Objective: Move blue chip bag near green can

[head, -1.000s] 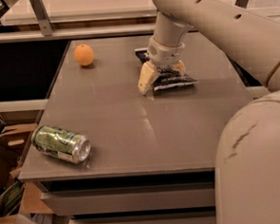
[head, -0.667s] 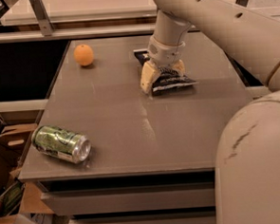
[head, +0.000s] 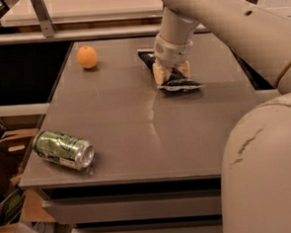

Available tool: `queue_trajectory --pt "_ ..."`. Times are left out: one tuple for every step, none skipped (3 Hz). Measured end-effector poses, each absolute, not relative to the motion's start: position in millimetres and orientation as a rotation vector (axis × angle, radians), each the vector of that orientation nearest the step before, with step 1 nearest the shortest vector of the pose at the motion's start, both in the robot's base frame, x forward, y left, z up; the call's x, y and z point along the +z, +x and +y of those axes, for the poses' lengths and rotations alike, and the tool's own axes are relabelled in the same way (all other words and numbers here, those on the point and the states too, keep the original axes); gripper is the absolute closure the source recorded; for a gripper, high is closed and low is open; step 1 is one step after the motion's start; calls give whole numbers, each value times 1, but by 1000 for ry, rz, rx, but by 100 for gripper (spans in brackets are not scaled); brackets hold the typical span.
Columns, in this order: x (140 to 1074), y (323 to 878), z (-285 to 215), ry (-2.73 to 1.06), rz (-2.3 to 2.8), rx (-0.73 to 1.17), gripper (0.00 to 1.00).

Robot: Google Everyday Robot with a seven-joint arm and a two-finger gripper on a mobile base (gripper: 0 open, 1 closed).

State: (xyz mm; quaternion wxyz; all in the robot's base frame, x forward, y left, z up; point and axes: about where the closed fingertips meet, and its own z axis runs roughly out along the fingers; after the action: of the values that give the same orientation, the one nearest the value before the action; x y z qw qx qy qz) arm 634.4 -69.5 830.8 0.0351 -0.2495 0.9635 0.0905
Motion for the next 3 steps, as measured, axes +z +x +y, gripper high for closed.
queue_trajectory --pt "831 634 -70 -767 2961 278 100" --pt "852 640 -75 -878 2864 230 100" --pt "893 645 -81 -1054 2679 149 100"
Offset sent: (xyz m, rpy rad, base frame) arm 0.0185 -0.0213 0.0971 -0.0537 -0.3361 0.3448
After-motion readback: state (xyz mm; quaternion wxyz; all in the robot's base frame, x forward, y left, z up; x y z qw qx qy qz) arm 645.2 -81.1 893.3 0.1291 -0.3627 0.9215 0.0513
